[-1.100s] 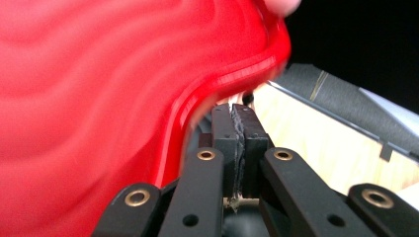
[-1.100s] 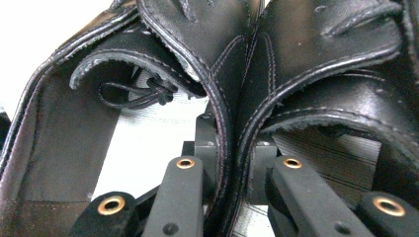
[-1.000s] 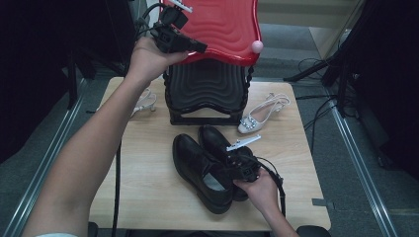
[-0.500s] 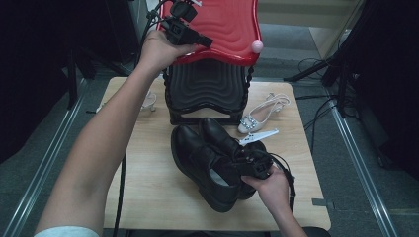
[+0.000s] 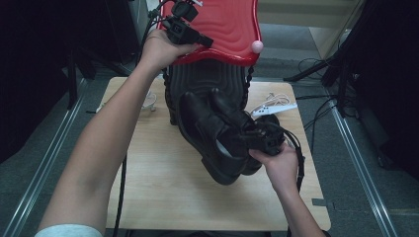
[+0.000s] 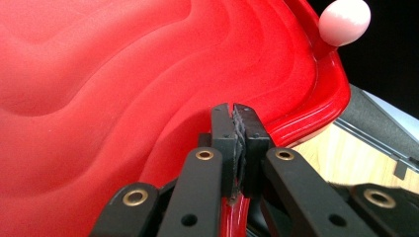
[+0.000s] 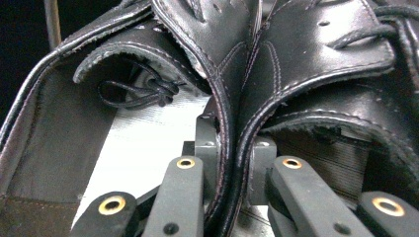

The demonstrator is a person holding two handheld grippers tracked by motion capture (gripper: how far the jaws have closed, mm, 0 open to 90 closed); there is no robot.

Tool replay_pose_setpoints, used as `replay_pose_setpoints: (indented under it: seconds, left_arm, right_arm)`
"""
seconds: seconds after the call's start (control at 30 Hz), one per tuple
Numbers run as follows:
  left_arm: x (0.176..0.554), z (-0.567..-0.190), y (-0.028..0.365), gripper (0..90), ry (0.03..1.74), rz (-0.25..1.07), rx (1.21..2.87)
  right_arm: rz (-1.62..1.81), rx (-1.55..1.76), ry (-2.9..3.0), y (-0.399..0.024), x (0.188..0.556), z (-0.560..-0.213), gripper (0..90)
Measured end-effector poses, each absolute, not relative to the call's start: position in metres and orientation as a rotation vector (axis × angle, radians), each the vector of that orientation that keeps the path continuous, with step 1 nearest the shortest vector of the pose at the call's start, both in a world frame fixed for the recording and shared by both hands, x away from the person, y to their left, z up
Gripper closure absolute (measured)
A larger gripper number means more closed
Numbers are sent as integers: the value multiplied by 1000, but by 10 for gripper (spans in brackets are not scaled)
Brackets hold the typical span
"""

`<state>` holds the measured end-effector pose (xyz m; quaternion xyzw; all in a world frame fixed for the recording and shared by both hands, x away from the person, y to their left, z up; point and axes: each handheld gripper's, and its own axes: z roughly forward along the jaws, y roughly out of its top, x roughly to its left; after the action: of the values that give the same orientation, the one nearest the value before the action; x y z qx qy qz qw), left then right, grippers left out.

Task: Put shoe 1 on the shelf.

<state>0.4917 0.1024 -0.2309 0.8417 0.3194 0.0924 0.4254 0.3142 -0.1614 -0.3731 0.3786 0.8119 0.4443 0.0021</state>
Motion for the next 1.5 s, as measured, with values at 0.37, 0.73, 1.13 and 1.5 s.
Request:
replay_pose_setpoints:
  seconds: [0.37,0.73,1.13,1.5]
  left_arm:
    - [490,-230,101,887,778,269,2125]
    - [490,-232,100,900,778,266,2111]
    - [490,-235,103,900,775,247,2083]
    - [490,-235,103,900,777,257,2085]
  right_arm:
    - [1421,1303,2355,-140,369,-371,816]
    - [1310,1370,2192,-101,402,-387,815]
    - [1343,1476,2064,-81,425,-389,814]
    - [1219,1460,1988,-51,441,-387,797]
